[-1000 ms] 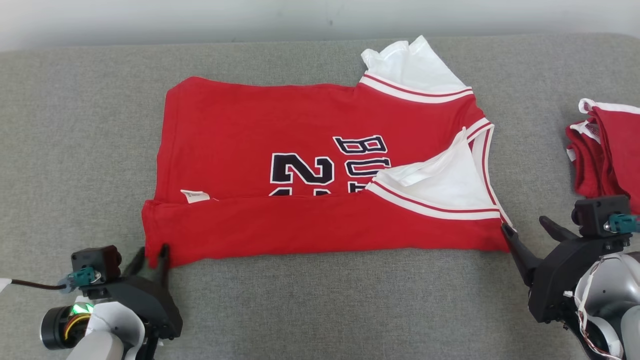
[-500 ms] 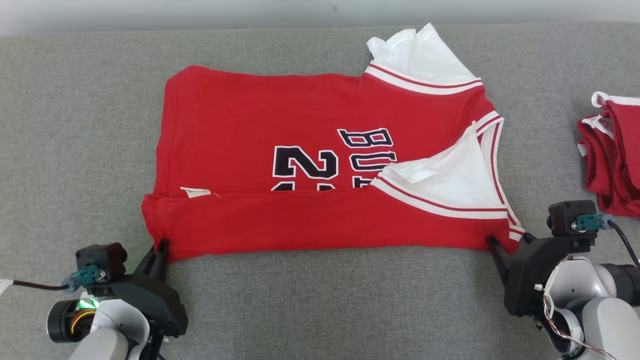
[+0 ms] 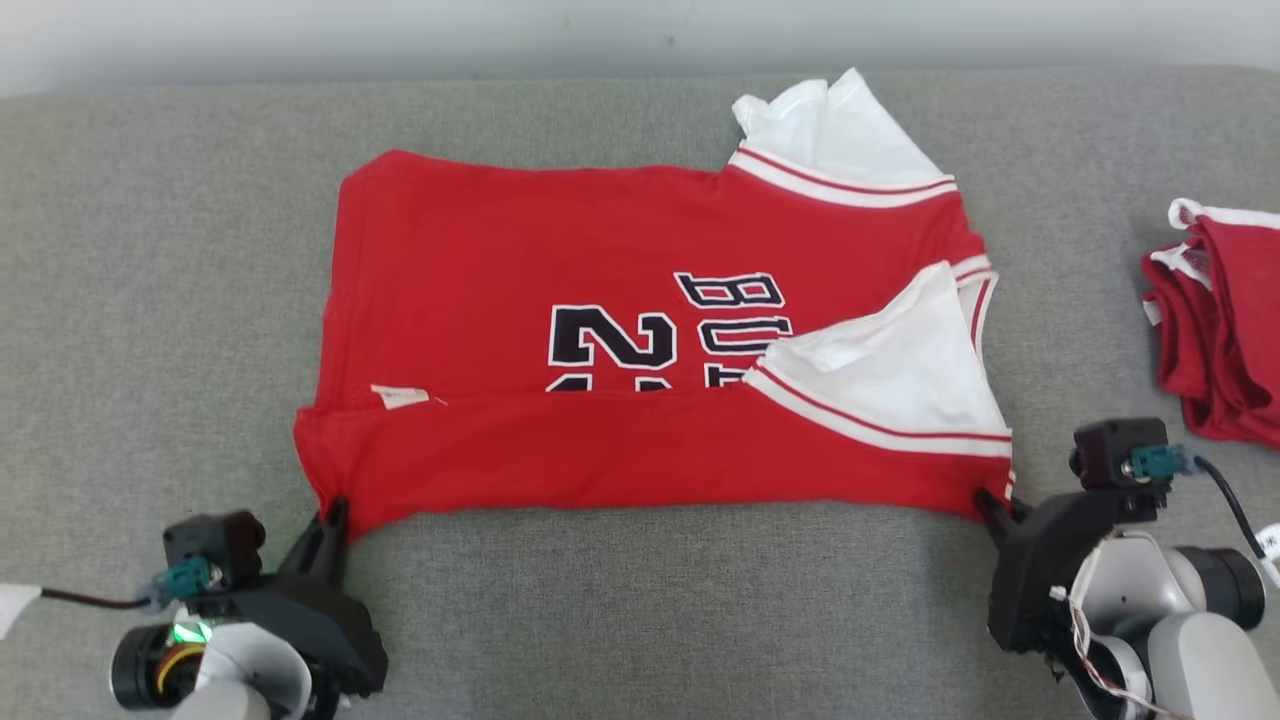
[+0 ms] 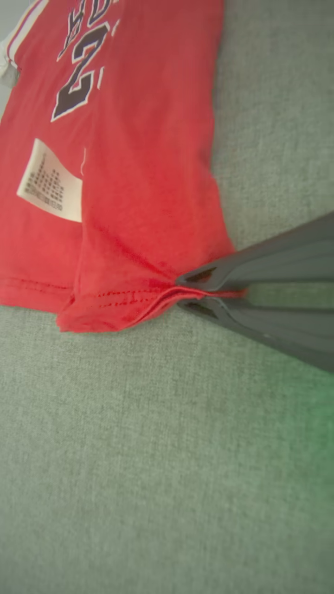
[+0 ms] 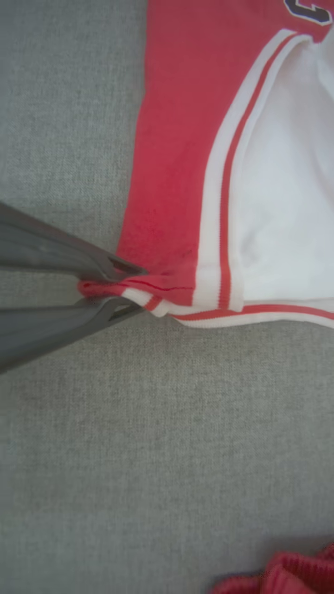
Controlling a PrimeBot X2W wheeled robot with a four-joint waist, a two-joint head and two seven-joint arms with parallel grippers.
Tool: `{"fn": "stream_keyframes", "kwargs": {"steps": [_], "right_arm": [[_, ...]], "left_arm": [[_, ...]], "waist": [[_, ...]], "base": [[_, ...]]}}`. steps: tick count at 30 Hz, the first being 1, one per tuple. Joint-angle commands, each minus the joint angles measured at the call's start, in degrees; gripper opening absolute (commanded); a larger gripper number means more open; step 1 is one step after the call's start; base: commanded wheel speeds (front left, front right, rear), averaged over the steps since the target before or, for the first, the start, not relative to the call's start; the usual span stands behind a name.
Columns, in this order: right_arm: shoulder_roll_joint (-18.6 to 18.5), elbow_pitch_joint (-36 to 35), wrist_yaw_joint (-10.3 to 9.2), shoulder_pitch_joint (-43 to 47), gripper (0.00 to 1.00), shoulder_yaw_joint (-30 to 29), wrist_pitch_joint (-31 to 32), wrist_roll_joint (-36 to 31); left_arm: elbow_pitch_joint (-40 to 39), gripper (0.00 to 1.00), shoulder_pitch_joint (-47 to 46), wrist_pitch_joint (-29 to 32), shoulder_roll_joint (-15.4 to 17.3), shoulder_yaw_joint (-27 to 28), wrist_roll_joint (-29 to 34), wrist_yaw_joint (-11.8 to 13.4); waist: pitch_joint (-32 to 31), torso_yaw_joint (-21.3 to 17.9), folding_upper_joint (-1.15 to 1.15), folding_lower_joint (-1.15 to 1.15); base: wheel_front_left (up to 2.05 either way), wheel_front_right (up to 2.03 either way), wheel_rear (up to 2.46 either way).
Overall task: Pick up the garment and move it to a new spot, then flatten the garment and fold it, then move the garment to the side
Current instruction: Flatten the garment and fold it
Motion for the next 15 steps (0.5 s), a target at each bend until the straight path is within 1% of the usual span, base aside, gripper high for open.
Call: {"fn": "stream_keyframes", "kwargs": {"steps": [1,5,10,15], "right_arm": [[-0.5,-0.8,-0.12,1.7,0.00,-0.4,-0.1,0.6],[-1.2,-4.4,-0.12,4.9,0.00,-0.8,1.1,1.5],[-1.5,-9.8,-0.12,9.2,0.00,-1.8,3.4,2.1],[-1.7,-15.0,-0.12,14.4,0.00,-1.6,6.6,3.7]], "left_arm": [[0.5,0.00,2.9,0.2,-0.6,-0.5,-0.7,-0.3],[-0.7,0.00,5.6,-0.7,0.1,0.2,-1.4,0.6],[-4.4,0.00,9.8,-1.6,1.1,1.5,-2.5,1.5],[-9.6,0.00,14.4,-0.2,2.8,1.2,-2.1,3.3]], "waist": [[-1.5,-0.1,0.00,-0.01],[-3.5,-0.4,0.00,-0.01],[-5.4,-0.8,0.00,-0.01],[-6.1,-0.7,0.00,-0.01]], "base": [[0.00,0.00,0.00],[0.00,0.00,0.00],[0.00,0.00,0.00],[0.00,0.00,0.00]]}}
